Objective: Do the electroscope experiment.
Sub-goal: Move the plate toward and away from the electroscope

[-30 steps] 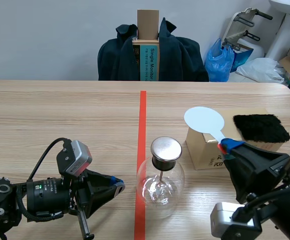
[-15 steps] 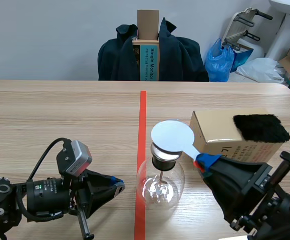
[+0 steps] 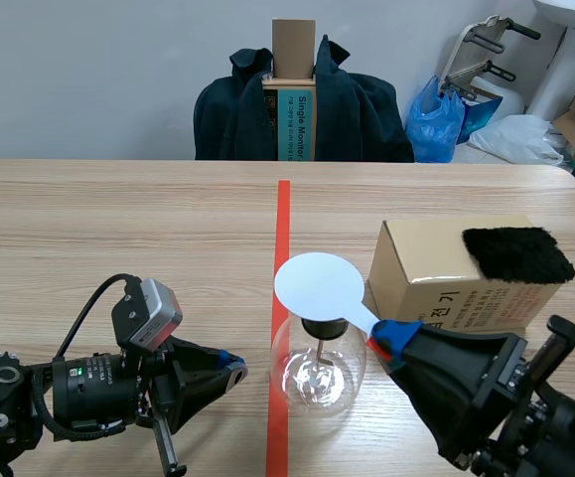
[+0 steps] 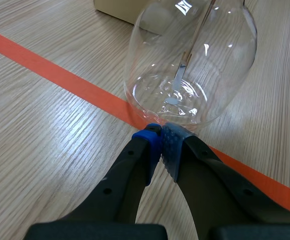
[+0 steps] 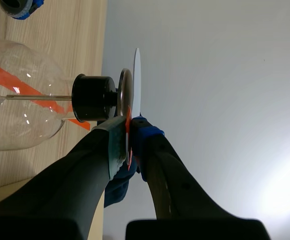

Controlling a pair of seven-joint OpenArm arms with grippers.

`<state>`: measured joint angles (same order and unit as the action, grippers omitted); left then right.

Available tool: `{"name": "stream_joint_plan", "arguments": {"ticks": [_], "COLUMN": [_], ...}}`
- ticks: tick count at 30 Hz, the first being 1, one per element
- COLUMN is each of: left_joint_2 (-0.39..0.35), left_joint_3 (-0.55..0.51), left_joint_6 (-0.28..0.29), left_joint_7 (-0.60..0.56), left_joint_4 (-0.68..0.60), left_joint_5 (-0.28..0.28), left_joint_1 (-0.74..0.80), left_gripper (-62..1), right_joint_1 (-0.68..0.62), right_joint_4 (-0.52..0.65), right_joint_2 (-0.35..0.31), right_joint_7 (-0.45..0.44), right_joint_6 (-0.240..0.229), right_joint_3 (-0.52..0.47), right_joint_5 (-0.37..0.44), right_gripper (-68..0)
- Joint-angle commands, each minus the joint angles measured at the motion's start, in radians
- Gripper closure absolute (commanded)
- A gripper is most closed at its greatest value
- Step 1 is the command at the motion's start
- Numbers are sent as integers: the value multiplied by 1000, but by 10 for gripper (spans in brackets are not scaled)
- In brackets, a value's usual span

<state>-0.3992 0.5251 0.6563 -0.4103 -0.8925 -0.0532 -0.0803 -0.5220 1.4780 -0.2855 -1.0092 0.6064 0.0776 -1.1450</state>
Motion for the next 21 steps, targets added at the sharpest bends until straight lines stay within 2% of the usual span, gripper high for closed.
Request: {"name": "stream_joint_plan", "arguments": {"ticks": [1,5,9,17,21], "left_joint_2": [3,3,3,3,3], "left_joint_3": [-7,-7,-7,-7,-7], "left_joint_6": [4,4,4,4,4], "left_joint_7": [-20,-20,-20,-20,-20], "left_joint_4": [-23,-23,-23,-23,-23], "left_joint_5": [-13,-13,-13,-13,-13], "left_joint_1": [-3,-3,-3,-3,-3], "left_gripper": [-21,-21,-21,-21,-21], "right_joint_1": [2,2,1,1,1], "right_joint_4": [15,15,15,15,15], "right_joint_2": [-8,-8,-8,-8,-8], "right_joint_7": [-4,-7,-13,-13,16], "right_joint_6": [8,9,42,42,42], "right_joint_3": [-13,-13,-13,-13,-13], "right_joint_5": [7,7,7,7,7], "right_gripper": [-9,-9,-9,-9,-9]}}
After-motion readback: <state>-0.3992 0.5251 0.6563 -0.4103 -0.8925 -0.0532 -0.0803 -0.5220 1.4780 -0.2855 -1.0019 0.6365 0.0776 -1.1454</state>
